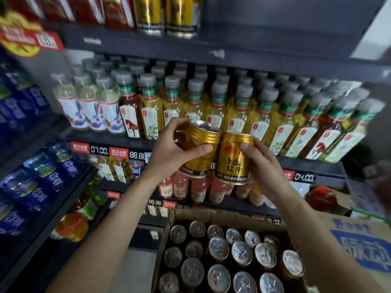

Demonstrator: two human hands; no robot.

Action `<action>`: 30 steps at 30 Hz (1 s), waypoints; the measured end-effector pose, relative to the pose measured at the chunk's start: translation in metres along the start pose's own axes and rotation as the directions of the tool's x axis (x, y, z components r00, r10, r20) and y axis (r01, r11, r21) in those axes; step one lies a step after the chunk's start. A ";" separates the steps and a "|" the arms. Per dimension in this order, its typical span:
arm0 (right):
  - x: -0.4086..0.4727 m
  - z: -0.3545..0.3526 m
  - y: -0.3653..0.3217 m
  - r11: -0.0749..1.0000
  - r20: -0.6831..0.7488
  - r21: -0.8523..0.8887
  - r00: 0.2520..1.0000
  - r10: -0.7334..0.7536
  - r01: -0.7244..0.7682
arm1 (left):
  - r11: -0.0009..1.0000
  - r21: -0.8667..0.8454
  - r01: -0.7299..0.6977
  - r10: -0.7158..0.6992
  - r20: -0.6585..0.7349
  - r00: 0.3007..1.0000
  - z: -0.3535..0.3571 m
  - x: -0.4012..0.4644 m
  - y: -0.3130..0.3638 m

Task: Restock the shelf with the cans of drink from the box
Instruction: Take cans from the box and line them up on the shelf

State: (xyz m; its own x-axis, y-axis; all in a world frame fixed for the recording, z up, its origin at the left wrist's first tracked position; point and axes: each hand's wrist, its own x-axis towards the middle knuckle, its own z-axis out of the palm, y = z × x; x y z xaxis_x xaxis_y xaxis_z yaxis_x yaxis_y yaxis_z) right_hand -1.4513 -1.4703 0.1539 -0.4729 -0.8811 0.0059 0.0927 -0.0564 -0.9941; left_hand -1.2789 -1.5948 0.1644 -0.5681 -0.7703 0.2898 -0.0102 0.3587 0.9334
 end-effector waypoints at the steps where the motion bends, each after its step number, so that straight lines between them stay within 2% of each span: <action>1: 0.003 -0.003 -0.014 0.999 0.005 0.001 0.999 -0.032 0.032 | 0.997 0.065 -0.051 0.052 -0.025 0.998 0.002 0.007 0.014; 7: 0.014 -0.020 -0.098 0.935 0.105 -0.164 0.948 -0.301 0.315 | 0.909 0.341 -0.238 0.315 -0.190 0.930 0.016 0.039 0.087; 10: 0.023 -0.028 -0.136 0.888 0.167 -0.213 0.910 -0.379 0.408 | 0.876 0.398 -0.273 0.388 -0.243 0.889 0.020 0.056 0.121; 13: 0.038 -0.037 -0.173 0.844 0.202 -0.230 0.872 -0.447 0.485 | 0.824 0.472 -0.314 0.486 -0.303 0.820 0.025 0.078 0.152; 17: 0.063 -0.042 -0.209 0.784 0.220 -0.283 0.833 -0.507 0.552 | 0.783 0.550 -0.289 0.553 -0.406 0.728 0.035 0.117 0.175; 20: 0.092 -0.046 -0.218 0.781 0.171 -0.288 0.832 -0.528 0.555 | 0.764 0.598 -0.244 0.571 -0.450 0.687 0.045 0.147 0.175; 25: 0.146 -0.061 -0.217 0.794 0.085 -0.344 0.859 -0.505 0.501 | 0.741 0.641 -0.199 0.544 -0.400 0.738 0.060 0.192 0.156; 30: 0.185 -0.077 -0.218 0.801 0.115 -0.403 0.893 -0.435 0.443 | 0.726 0.676 -0.128 0.443 -0.318 0.838 0.066 0.228 0.145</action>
State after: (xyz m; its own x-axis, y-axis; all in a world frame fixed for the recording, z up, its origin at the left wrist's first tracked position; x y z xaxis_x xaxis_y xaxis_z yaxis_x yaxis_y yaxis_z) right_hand -1.6262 -1.5847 0.3633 -0.3619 -0.8161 0.4505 -0.4879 -0.2460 -0.8375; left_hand -1.4640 -1.6841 0.3517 -0.2192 -0.6541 0.7240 -0.4906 0.7153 0.4977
